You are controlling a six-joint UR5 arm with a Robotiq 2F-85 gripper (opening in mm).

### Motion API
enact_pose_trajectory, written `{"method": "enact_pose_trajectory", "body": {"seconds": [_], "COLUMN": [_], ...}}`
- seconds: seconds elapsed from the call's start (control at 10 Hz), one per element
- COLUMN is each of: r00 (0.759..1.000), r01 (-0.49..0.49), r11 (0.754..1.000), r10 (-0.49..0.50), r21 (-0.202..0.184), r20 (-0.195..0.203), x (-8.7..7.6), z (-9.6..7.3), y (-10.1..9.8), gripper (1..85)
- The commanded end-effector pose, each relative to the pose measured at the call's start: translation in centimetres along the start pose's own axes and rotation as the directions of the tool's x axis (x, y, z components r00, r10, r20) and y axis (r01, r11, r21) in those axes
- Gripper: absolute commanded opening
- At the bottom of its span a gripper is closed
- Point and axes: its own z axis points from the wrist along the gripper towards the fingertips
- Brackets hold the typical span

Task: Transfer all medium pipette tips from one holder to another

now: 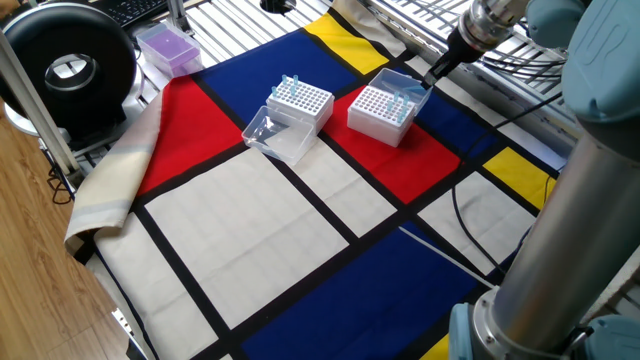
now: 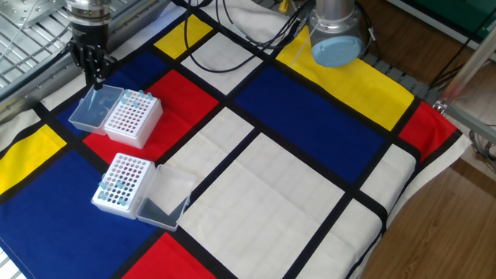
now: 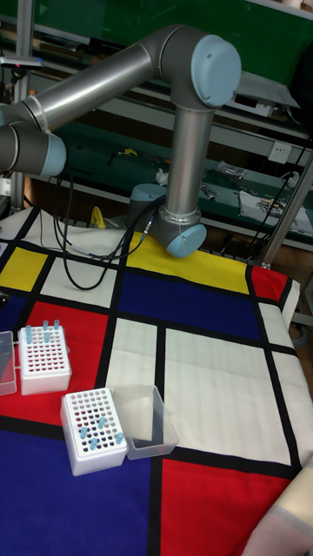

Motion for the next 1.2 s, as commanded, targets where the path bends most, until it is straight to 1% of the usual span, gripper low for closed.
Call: {"method": "enact_pose_trajectory", "body": {"seconds": [0.0, 0.7, 1.1], "r00": [1.000, 1.000, 1.000], "r01": [-0.009, -0.012, -0.014], "r11": [1.000, 1.000, 1.000], "r10": [0.009, 0.012, 0.014], "r21": [0.004, 0.021, 0.020], "r20": [0.009, 0.006, 0.009], "x": [-0.15, -0.02, -0.06], "z": [-0.15, -0.43, -0.39], "y": [-0.10, -0.33, -0.10], "gripper": [29.0, 29.0, 29.0]}}
